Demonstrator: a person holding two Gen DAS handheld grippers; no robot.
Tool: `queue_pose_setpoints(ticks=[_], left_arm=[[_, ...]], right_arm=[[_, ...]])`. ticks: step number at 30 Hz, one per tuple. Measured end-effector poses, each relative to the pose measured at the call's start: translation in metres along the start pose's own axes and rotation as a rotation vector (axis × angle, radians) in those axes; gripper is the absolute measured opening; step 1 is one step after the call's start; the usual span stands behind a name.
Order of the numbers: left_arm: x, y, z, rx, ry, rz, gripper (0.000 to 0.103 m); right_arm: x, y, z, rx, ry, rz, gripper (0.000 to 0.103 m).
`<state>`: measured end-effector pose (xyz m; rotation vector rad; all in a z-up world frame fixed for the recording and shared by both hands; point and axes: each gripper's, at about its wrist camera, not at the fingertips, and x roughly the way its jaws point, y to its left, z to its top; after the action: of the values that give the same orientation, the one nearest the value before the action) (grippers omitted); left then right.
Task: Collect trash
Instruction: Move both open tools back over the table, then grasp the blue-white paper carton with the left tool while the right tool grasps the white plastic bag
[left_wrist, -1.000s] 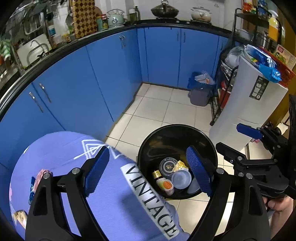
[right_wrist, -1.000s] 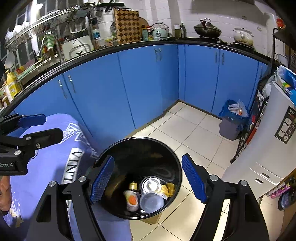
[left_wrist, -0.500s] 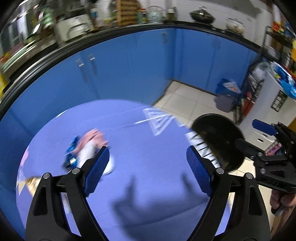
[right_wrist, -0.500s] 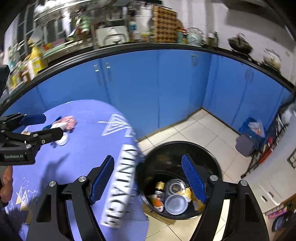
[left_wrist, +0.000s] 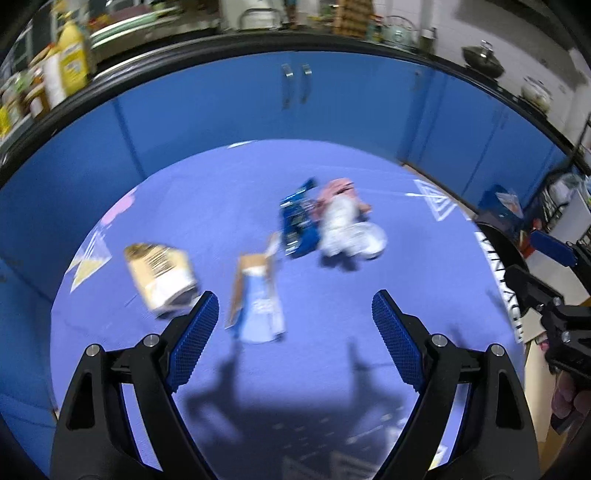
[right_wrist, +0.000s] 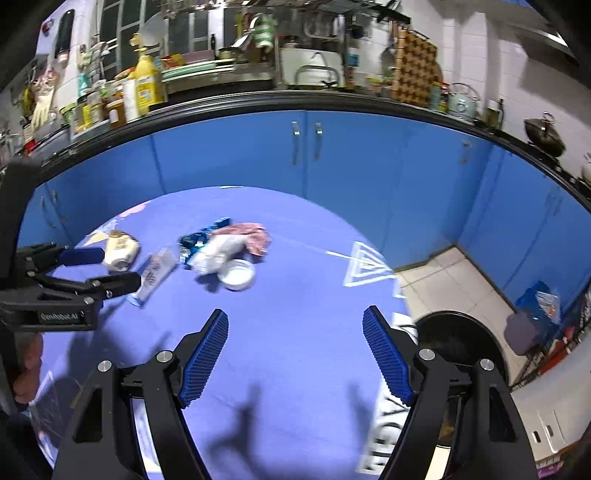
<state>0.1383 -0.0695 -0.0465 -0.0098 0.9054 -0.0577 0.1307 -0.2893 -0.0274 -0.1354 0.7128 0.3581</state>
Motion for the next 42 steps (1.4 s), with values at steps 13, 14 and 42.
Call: queue_pose_setpoints(ticks=[13, 14, 42], left_arm=[[0.039, 0.033, -0.008, -0.07, 0.082, -0.018, 0.083], [0.041, 0.034, -0.008, -0.071, 0.085, -0.018, 0.083], [0.042, 0.062, 0.006, -0.119, 0.055, -0.048, 0.038]], right_arm=[[0.047, 0.05, 0.03, -0.036, 0.052, 0.087, 0.073], [0.051, 0.052, 0.032, -0.036, 0.056, 0.09, 0.073], [0.116, 0.072, 0.048, -0.053, 0.156, 0.13, 0.017]])
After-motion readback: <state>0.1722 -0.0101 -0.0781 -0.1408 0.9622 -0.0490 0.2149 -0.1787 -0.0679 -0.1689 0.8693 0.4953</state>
